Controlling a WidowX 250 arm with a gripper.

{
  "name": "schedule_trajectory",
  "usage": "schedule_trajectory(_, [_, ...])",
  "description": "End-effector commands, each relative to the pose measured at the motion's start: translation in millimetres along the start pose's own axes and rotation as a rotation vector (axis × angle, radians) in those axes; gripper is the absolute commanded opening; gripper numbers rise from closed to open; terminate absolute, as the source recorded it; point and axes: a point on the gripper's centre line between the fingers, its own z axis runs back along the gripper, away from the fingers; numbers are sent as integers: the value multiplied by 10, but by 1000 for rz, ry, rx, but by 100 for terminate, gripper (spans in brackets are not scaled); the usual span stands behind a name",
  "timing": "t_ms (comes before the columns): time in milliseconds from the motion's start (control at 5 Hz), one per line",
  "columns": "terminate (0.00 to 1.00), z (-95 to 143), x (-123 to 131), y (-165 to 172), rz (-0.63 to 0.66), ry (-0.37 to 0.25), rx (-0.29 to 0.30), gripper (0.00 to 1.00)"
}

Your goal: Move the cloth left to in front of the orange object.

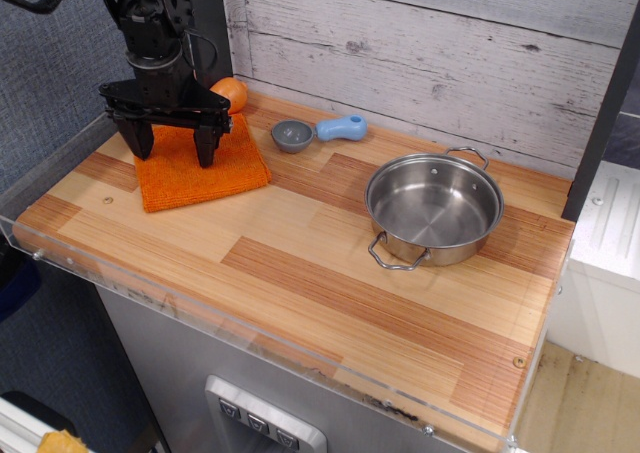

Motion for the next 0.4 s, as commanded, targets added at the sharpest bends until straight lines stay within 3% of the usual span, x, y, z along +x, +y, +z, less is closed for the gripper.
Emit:
schedule_trajectory(0, [0,128,47,204,31,-38,11,100])
schedule_trajectory(200, [0,278,77,166,36,-49,-17,100])
